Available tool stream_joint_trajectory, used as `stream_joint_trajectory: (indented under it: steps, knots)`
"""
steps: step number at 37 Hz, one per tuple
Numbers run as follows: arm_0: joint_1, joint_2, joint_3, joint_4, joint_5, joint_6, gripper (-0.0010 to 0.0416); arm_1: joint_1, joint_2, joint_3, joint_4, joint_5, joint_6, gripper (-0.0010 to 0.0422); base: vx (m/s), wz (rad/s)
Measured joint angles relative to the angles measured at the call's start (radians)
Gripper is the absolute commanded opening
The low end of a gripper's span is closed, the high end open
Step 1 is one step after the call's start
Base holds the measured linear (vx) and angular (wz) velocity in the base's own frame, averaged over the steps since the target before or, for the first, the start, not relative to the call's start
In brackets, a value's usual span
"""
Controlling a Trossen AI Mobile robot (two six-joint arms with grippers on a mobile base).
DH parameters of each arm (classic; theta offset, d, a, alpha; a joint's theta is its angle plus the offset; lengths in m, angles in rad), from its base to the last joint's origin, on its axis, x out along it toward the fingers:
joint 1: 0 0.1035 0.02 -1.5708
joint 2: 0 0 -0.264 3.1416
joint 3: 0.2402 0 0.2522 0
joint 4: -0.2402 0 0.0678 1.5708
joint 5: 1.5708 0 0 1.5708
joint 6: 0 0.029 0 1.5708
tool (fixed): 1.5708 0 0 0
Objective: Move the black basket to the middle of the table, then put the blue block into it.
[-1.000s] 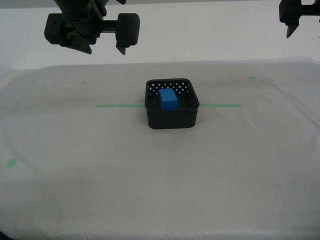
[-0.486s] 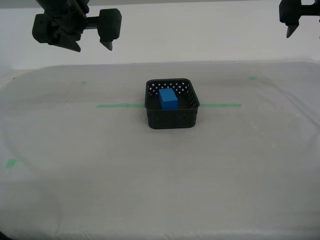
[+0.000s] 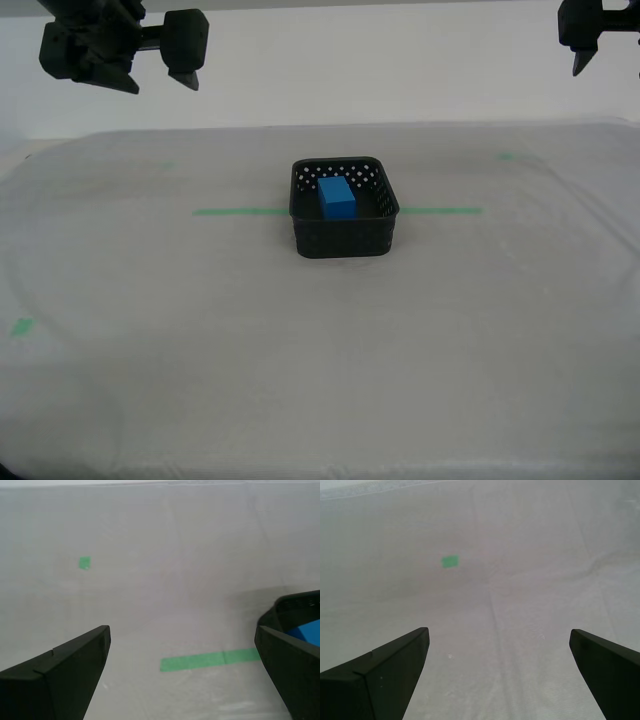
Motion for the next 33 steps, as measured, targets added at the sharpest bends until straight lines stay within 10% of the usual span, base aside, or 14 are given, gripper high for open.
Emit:
stream_joint_trajectory:
  steps: [33]
  knots:
    - [0.0, 0.0, 0.0, 0.0, 0.0, 0.0, 0.0394, 0.019, 0.0, 0.0, 0.004, 0.0, 0.072, 0.0396, 0.0, 0.0]
